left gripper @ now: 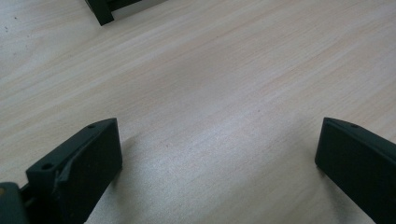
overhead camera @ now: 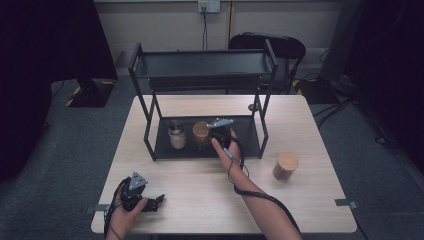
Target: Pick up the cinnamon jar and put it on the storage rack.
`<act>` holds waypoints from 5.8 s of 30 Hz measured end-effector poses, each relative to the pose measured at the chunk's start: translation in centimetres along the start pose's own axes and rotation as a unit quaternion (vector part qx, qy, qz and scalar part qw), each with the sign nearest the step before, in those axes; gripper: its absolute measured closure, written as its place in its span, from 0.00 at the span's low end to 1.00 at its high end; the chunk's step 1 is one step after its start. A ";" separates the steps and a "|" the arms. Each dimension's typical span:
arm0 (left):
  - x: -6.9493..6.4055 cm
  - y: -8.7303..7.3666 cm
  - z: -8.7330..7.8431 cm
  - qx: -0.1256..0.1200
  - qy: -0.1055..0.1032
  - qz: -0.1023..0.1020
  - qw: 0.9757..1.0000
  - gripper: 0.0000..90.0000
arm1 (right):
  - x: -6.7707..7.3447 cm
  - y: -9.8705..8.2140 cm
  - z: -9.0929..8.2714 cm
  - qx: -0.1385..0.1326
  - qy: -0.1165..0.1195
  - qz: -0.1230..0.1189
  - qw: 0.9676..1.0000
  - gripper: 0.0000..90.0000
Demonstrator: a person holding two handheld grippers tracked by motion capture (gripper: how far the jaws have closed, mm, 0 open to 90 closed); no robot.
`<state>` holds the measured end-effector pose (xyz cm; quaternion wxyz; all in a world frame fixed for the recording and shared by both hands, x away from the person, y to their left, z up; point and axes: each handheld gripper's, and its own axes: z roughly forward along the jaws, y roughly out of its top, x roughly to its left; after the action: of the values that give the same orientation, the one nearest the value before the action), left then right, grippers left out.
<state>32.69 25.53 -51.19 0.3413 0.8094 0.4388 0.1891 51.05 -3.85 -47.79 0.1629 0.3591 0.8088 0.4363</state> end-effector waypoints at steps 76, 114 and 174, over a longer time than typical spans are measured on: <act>0.0 0.0 0.0 0.000 0.000 0.000 1.000 0.00 | 0.5 -4.0 -8.7 -0.003 0.029 -0.027 0.999 0.02; 0.0 0.0 0.0 0.000 0.000 0.000 1.000 0.00 | -0.4 -8.4 -12.2 0.010 0.047 -0.033 0.998 0.03; 0.0 0.0 0.0 0.000 0.000 0.000 1.000 0.00 | -2.3 -13.9 -17.3 0.033 0.107 -0.049 0.992 0.03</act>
<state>32.69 25.53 -51.19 0.3414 0.8094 0.4388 0.1893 36.58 -20.67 -49.54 0.0848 0.2752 0.8523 0.4366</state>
